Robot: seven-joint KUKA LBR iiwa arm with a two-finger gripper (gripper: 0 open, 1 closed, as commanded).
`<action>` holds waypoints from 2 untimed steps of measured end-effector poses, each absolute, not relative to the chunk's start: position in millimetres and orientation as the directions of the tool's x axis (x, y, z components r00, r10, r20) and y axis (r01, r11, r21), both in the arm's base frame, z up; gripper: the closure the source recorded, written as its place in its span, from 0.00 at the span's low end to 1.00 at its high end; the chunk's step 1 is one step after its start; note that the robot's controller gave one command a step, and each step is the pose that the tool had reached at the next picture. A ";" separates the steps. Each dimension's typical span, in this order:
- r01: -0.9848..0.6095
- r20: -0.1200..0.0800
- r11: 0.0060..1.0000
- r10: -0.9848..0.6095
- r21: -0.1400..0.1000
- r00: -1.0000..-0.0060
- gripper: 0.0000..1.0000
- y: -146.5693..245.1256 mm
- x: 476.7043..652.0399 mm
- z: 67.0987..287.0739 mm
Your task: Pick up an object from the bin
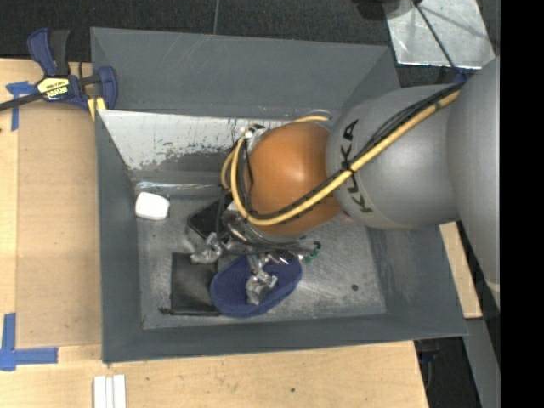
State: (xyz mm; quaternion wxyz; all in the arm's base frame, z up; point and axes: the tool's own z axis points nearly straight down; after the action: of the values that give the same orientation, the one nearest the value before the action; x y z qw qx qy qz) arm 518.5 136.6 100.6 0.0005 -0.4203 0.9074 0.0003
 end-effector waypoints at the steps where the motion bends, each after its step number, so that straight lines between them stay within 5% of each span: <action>1: -0.992 -0.010 0.126 -0.992 -0.015 -0.126 0.00 147.4 488.3 77.3; 2: -0.972 -0.004 -0.233 -0.972 -0.013 0.233 0.00 82.3 486.1 76.3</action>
Offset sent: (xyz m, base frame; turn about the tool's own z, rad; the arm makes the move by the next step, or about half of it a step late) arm -0.0356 0.0065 -0.0306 -0.5756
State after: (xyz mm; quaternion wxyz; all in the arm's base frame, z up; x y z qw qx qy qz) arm 486.1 82.3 76.3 0.0064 -0.7852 0.6192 -0.0023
